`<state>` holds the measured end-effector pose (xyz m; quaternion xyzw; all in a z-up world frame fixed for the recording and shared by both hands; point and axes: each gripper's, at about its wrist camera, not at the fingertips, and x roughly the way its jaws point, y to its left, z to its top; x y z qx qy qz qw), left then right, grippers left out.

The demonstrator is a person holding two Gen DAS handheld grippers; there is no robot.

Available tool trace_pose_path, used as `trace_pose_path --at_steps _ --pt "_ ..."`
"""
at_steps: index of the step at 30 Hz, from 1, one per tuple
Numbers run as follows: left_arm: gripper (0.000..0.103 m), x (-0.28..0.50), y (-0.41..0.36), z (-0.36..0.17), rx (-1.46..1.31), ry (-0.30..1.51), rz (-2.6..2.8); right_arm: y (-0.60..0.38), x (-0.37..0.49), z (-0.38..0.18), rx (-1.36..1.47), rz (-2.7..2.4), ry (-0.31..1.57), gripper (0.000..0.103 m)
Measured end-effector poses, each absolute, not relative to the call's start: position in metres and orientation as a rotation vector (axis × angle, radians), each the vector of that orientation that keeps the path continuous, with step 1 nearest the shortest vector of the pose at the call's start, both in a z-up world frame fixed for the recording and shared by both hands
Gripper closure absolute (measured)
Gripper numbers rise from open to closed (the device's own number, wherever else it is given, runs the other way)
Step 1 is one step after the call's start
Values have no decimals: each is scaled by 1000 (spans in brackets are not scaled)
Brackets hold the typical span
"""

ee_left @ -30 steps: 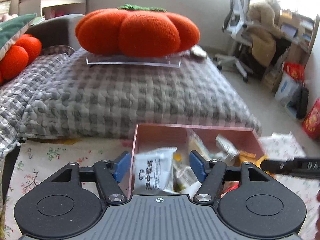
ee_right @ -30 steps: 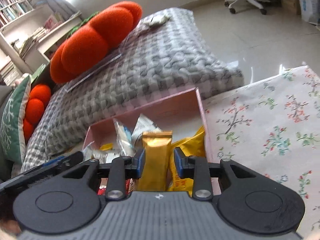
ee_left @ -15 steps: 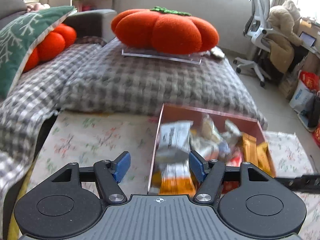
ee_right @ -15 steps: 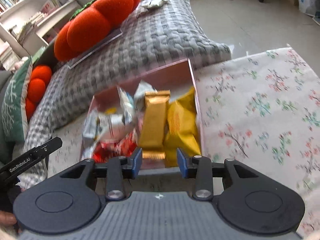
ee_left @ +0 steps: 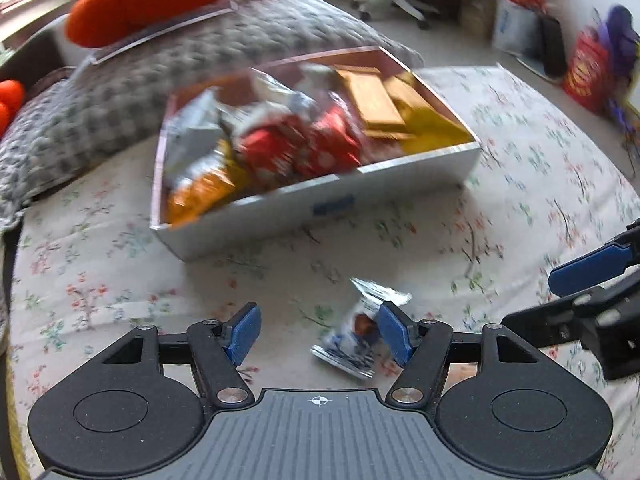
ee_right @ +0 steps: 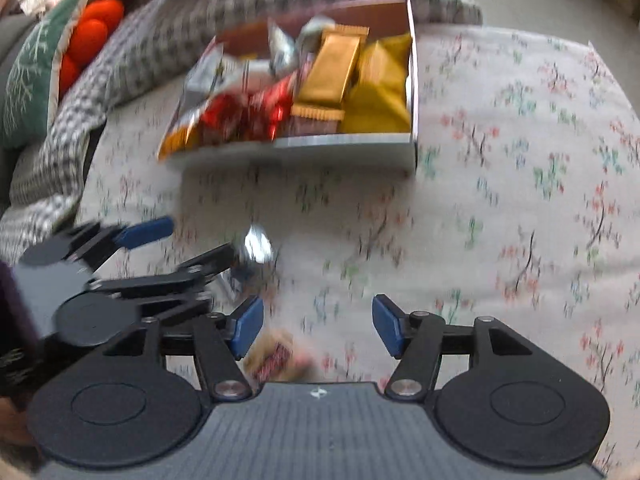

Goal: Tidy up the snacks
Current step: 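Grasp a small blue-wrapped candy with the left tool while the right tool grasps a pastry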

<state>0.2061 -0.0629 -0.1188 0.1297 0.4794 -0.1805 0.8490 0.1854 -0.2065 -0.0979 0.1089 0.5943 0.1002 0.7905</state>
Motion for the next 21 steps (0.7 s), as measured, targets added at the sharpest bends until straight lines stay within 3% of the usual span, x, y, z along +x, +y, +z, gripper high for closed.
trace_pose_path --at_steps 15,21 --pt "43 215 -59 -139 261 1041 -412 -183 173 -119 157 309 1358 40" --pt "60 218 -57 -143 240 1050 -394 -164 174 -131 69 326 1379 37"
